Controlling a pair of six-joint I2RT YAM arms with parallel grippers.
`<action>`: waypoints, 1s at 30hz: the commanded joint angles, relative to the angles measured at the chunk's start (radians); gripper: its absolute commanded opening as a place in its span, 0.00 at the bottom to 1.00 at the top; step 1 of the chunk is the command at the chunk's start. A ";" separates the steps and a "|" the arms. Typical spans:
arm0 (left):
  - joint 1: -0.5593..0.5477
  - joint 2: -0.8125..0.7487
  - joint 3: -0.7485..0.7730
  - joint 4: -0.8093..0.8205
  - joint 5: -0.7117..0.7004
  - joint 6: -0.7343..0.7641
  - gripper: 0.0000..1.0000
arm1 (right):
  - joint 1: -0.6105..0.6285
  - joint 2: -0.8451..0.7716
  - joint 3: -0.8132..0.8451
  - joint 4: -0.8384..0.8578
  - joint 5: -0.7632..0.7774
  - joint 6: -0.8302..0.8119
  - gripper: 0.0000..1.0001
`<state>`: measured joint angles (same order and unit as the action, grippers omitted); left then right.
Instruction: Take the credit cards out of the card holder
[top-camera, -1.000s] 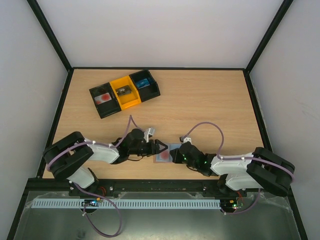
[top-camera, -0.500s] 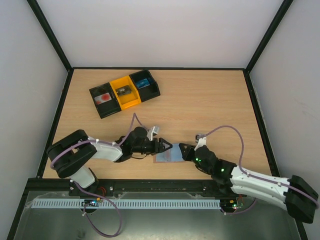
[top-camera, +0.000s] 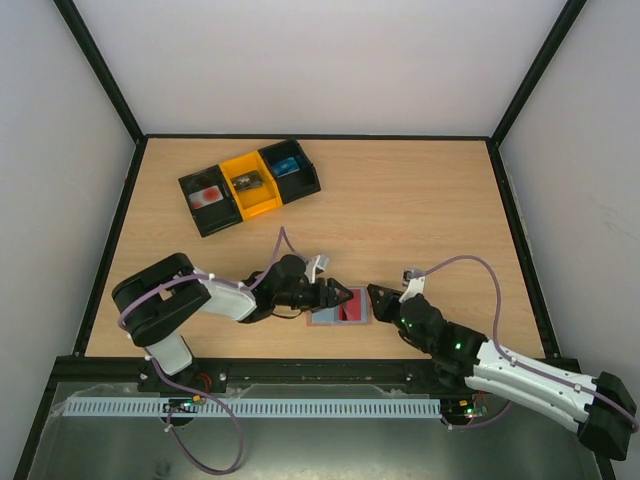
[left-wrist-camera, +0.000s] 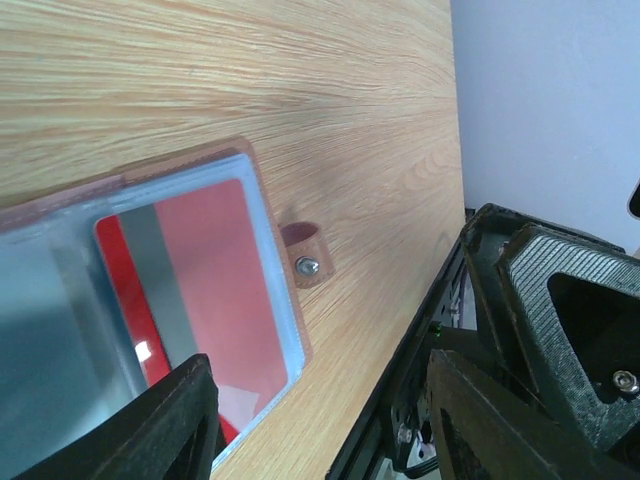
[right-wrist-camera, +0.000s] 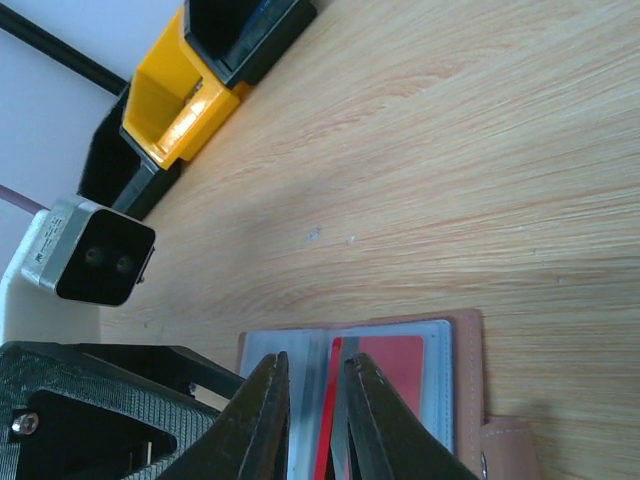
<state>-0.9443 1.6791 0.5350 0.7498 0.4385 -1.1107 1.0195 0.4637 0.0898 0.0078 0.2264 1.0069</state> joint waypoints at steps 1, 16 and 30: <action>-0.001 -0.032 -0.034 0.015 -0.026 0.013 0.59 | 0.004 0.035 0.056 -0.036 -0.011 -0.017 0.18; 0.053 0.042 -0.108 0.169 0.011 -0.037 0.48 | -0.006 0.383 0.169 0.016 -0.092 -0.057 0.20; 0.059 0.052 -0.113 0.107 -0.004 0.002 0.47 | -0.079 0.501 0.125 0.116 -0.190 -0.033 0.20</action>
<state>-0.8913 1.7092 0.4290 0.8539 0.4412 -1.1355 0.9585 0.9287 0.2302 0.0837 0.0574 0.9691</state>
